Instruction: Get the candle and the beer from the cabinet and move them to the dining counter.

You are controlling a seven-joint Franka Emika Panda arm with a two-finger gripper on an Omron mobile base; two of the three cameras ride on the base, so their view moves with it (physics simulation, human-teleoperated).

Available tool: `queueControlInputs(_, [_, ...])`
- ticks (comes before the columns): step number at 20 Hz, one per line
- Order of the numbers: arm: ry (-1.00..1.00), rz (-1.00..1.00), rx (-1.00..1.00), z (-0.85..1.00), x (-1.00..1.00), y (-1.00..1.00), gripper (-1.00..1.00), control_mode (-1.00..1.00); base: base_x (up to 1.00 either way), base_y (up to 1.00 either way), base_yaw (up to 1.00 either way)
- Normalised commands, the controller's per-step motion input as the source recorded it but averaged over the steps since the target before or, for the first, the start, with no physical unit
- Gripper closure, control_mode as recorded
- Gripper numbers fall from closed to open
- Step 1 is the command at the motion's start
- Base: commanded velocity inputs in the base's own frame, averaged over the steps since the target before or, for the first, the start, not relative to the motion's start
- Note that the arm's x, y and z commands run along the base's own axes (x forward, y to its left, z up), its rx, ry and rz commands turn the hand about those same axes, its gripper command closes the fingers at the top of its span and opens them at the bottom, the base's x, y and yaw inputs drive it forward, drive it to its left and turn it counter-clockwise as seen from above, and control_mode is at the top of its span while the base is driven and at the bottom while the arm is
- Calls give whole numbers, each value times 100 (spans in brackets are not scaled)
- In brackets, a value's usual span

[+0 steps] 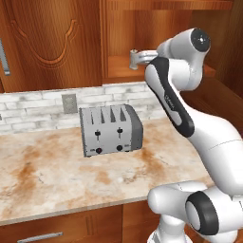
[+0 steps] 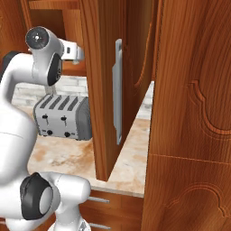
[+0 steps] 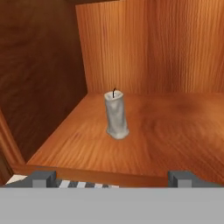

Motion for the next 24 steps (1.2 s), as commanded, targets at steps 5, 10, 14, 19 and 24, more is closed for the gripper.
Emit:
queueControlInputs(5, [2,0,0,0,26,12,-100,-100,0,0,0])
queueControlInputs(10, [2,1,0,0,23,3,-100,-100,0,0,0])
queueControlInputs(14, [0,0,0,0,28,0,-100,-100,0,0,0])
queueControlInputs(19, [0,0,0,-8,33,0,-100,-100,0,0,0])
queueControlInputs(24, [0,0,0,-9,25,0,-100,-100,0,0,0])
